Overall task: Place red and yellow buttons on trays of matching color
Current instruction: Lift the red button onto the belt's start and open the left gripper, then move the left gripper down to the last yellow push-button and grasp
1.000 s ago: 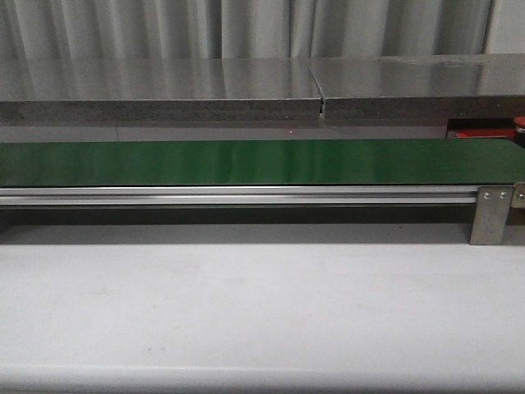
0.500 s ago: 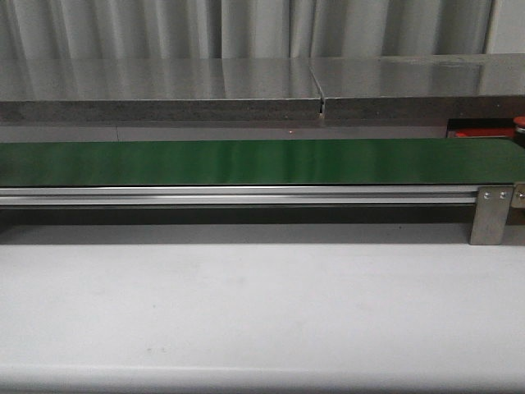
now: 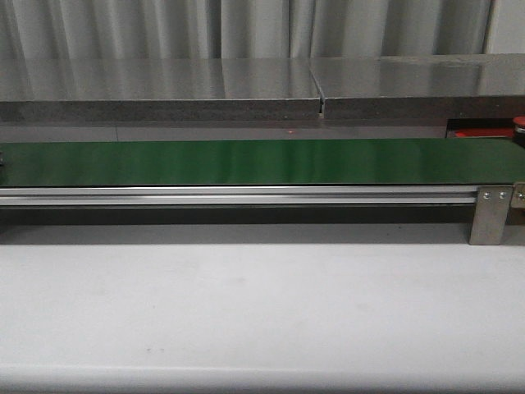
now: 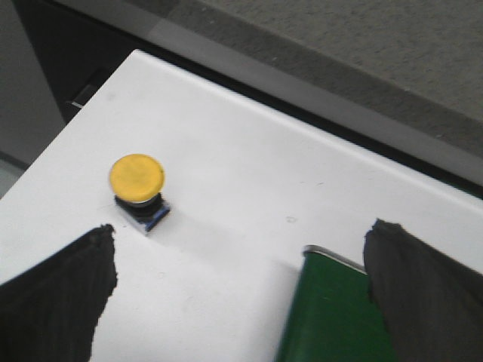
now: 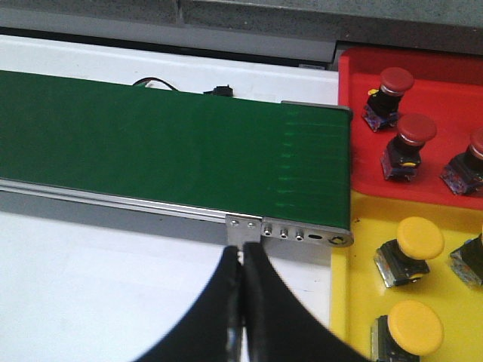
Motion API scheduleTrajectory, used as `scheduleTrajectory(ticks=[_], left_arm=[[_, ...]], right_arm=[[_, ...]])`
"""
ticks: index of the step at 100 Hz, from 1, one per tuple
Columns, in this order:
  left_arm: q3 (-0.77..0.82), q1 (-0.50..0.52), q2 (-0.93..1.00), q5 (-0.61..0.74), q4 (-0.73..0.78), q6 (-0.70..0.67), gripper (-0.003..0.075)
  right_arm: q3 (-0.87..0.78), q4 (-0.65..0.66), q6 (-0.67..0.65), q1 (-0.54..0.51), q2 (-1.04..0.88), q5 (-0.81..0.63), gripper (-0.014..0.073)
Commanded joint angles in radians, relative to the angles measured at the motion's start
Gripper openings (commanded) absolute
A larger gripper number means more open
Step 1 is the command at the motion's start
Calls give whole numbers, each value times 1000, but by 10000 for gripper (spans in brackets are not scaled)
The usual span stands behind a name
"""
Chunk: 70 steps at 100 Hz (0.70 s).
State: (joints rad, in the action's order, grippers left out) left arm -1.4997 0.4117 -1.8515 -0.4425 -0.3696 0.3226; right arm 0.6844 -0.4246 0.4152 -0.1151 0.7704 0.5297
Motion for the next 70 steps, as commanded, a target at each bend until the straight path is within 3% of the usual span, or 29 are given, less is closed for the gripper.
scheduleTrajectory(ticks=[1, 70], left_arm=[[-50, 23, -20, 58, -6, 1, 639], [-363, 38, -367, 82, 16, 28, 639]], right_arm=[[24, -11, 13, -1, -6, -66, -67], [24, -11, 13, -1, -6, -66, -67]])
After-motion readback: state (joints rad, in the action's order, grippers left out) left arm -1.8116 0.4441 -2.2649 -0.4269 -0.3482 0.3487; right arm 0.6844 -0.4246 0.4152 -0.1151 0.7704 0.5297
